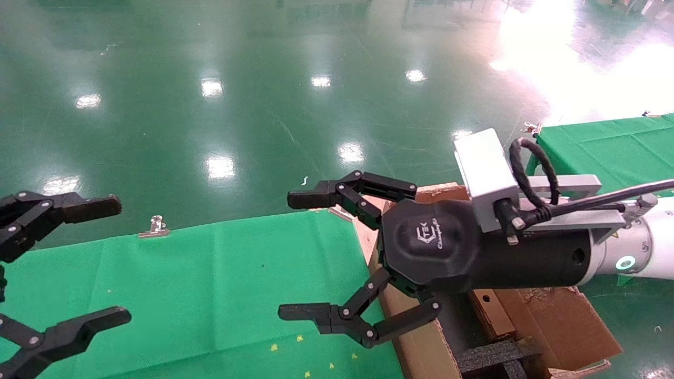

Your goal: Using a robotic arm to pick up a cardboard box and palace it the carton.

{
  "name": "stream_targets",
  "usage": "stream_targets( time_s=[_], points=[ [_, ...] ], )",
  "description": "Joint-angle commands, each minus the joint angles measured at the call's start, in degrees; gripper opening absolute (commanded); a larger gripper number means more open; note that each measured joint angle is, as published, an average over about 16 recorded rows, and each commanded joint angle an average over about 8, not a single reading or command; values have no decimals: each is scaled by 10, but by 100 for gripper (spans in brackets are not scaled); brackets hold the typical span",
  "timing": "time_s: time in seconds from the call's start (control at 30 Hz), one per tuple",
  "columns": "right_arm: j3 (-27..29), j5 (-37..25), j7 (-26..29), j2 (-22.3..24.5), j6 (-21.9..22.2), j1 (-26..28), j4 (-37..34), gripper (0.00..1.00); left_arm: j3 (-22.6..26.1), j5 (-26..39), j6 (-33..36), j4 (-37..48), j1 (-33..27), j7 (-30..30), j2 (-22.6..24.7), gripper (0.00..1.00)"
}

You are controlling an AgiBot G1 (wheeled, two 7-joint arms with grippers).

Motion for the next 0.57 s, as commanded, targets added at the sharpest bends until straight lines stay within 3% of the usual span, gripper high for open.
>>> stream_targets(
  time_s=[0.03,0.57],
  points=[
    [0,0,0,0,0,0,0,100,0,0,0,0,0,0,0,100],
    [-1,-1,0,0,1,1,0,100,0,0,0,0,0,0,0,100]
  ],
)
